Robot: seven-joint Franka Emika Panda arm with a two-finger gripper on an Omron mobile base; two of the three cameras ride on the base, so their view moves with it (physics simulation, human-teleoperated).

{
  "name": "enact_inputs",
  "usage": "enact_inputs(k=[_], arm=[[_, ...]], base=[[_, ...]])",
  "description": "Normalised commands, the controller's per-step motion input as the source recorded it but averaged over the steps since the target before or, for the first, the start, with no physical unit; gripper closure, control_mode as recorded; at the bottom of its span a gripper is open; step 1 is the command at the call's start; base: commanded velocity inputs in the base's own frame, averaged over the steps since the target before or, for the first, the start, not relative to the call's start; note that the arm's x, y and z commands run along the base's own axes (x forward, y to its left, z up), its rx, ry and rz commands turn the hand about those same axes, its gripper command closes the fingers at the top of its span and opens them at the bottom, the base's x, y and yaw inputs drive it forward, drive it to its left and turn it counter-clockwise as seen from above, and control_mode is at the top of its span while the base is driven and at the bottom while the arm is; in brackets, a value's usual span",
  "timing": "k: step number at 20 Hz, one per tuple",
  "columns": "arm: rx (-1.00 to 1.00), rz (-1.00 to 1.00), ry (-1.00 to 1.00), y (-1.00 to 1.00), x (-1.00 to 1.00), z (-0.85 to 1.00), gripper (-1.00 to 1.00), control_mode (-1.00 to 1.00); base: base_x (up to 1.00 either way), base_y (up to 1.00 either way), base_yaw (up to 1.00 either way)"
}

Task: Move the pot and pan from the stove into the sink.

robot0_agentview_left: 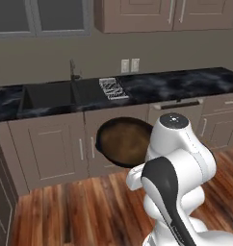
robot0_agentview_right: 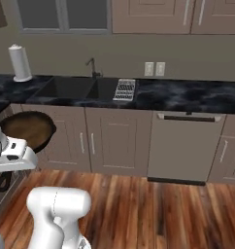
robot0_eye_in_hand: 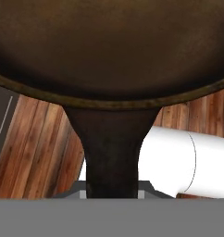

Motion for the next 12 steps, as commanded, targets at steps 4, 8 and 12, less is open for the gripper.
enact_inputs(k=[4,8,12], arm=[[0.0,0.0,0.0,0.0,0.0,0.0,1.0,1.0],[0.0,0.0,0.0,0.0,0.0,0.0,1.0,1.0],[0.0,0.0,0.0,0.0,0.0,0.0,1.0,1.0]], base=[[0.95,0.24,-0.03],[0.94,0.23,-0.03],[0.9,0.22,-0.02]])
